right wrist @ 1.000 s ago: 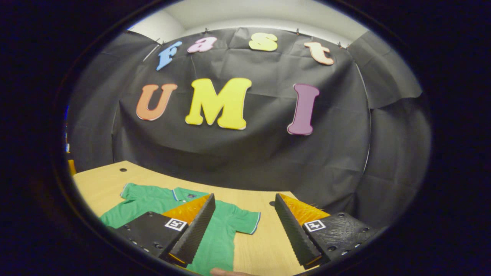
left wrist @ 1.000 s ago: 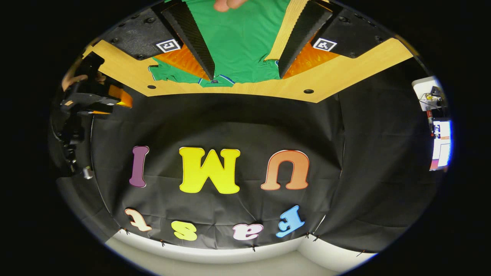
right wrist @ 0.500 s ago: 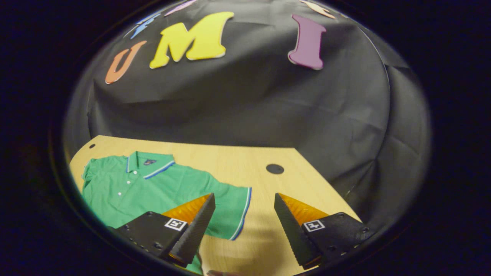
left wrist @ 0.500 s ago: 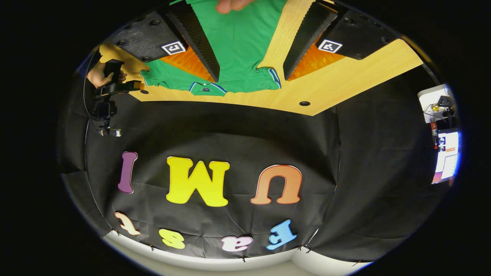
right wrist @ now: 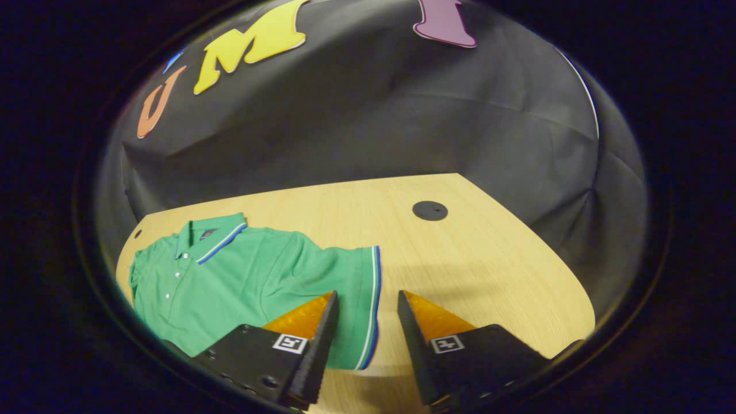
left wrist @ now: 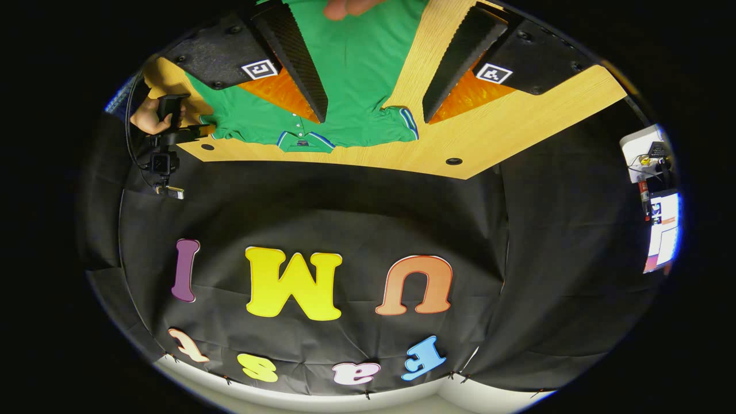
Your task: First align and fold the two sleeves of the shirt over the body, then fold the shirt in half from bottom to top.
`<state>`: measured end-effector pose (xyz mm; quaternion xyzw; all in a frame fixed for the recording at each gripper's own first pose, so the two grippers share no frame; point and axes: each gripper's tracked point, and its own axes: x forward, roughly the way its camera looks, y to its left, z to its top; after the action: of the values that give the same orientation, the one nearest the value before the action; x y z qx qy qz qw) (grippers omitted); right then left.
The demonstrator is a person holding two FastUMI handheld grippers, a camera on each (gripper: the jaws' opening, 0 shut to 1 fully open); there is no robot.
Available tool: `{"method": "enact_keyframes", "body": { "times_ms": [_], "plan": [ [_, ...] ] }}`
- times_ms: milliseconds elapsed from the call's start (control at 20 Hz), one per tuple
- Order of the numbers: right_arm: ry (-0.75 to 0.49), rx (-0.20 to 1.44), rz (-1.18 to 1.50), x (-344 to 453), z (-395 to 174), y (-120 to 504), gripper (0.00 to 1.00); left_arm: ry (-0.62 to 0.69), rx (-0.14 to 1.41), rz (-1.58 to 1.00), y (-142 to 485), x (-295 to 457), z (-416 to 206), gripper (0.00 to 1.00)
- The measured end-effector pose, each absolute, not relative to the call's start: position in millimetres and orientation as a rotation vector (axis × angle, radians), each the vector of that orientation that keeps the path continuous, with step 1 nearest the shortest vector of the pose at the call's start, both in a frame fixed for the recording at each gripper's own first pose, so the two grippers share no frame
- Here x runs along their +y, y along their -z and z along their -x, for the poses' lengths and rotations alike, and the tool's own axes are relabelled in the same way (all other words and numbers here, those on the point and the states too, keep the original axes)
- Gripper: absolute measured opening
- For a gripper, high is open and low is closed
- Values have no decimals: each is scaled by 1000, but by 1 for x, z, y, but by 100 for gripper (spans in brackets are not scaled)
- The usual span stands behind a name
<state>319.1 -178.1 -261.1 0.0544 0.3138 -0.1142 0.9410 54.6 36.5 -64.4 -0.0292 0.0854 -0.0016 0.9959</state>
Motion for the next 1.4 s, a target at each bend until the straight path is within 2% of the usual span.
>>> {"method": "enact_keyframes", "body": {
  "times_ms": [50,100,200,250,350,650,1000,1100,1200,1300,1400],
  "plan": [
    [236,642,-127,-177,-320,262,47,6,172,62,64,35,-55,100],
    [228,644,-148,-172,-321,261,39,7,175,63,66,34,-55,100],
    [226,659,-145,-168,-321,261,8,7,174,61,65,35,-56,100],
    [203,666,-103,-161,-319,260,1,4,171,60,63,37,-55,100],
    [186,663,-6,-156,-318,254,0,-2,162,52,61,37,-53,100],
    [152,542,34,-119,-326,196,0,-16,164,42,63,45,-55,100],
    [27,501,120,-29,-328,170,0,-21,164,35,62,48,-56,100],
    [-32,508,99,4,-326,170,5,-34,162,31,62,53,-58,100],
    [-99,503,81,29,-322,165,51,-77,153,22,61,63,-58,100],
    [-87,484,110,32,-319,157,96,-95,151,11,60,68,-58,100],
    [-102,458,133,40,-311,144,93,-99,152,8,60,69,-59,100]
  ]
}}
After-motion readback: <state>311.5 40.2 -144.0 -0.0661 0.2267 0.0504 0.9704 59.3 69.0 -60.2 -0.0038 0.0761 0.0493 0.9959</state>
